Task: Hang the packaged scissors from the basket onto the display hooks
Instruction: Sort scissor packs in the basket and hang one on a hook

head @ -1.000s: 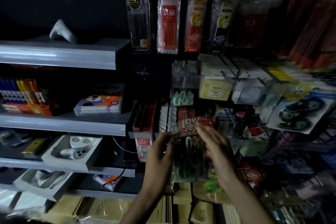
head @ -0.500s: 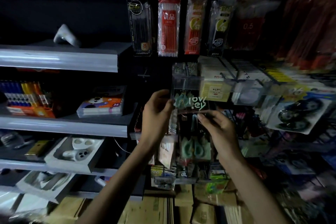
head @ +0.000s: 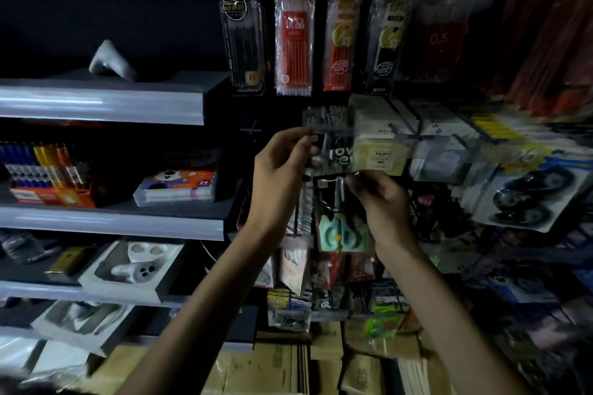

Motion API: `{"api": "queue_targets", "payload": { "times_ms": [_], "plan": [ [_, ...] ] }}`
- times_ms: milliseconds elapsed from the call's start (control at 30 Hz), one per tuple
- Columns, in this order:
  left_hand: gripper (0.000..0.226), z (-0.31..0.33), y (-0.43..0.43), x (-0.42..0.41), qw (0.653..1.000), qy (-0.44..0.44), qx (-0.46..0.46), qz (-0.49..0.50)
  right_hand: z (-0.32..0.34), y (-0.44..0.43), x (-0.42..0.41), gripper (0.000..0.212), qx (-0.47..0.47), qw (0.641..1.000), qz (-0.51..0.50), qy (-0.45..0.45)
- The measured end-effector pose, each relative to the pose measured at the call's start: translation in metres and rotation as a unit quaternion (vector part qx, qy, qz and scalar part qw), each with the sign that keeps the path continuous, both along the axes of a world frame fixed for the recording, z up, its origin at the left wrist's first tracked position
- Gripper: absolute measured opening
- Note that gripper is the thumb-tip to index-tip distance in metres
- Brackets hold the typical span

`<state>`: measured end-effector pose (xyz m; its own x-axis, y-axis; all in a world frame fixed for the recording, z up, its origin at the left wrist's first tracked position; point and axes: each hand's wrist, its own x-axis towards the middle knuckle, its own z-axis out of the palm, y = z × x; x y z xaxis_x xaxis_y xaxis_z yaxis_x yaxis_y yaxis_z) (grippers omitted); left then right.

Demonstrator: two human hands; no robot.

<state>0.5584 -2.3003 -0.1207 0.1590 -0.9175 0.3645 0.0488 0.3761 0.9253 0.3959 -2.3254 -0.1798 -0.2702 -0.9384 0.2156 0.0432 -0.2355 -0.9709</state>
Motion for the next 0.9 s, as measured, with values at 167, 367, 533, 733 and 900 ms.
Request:
{"api": "queue_targets", "payload": {
  "times_ms": [167, 367, 533, 733, 900],
  "plan": [
    [0.021, 0.014, 0.001, 0.002, 1.0, -0.013, -0.004, 0.003, 0.01, -0.01, 0.01, 0.02, -0.009, 1.0, 0.0, 0.015],
    [0.023, 0.015, 0.004, 0.003, 1.0, -0.029, 0.002, 0.005, 0.021, -0.015, 0.013, 0.023, -0.011, 1.0, 0.008, 0.013],
    [0.023, 0.016, 0.005, 0.004, 1.0, -0.024, 0.011, 0.002, 0.019, -0.004, 0.009, 0.011, -0.012, 1.0, 0.018, 0.008],
    [0.023, 0.017, 0.006, 0.004, 0.999, -0.035, 0.017, 0.007, 0.02, 0.002, 0.01, 0.01, -0.014, 1.0, 0.022, -0.002],
    [0.024, 0.017, 0.008, 0.004, 0.999, -0.045, 0.017, 0.007, 0.023, 0.009, 0.006, 0.01, -0.009, 1.0, 0.029, -0.006]
  ]
}}
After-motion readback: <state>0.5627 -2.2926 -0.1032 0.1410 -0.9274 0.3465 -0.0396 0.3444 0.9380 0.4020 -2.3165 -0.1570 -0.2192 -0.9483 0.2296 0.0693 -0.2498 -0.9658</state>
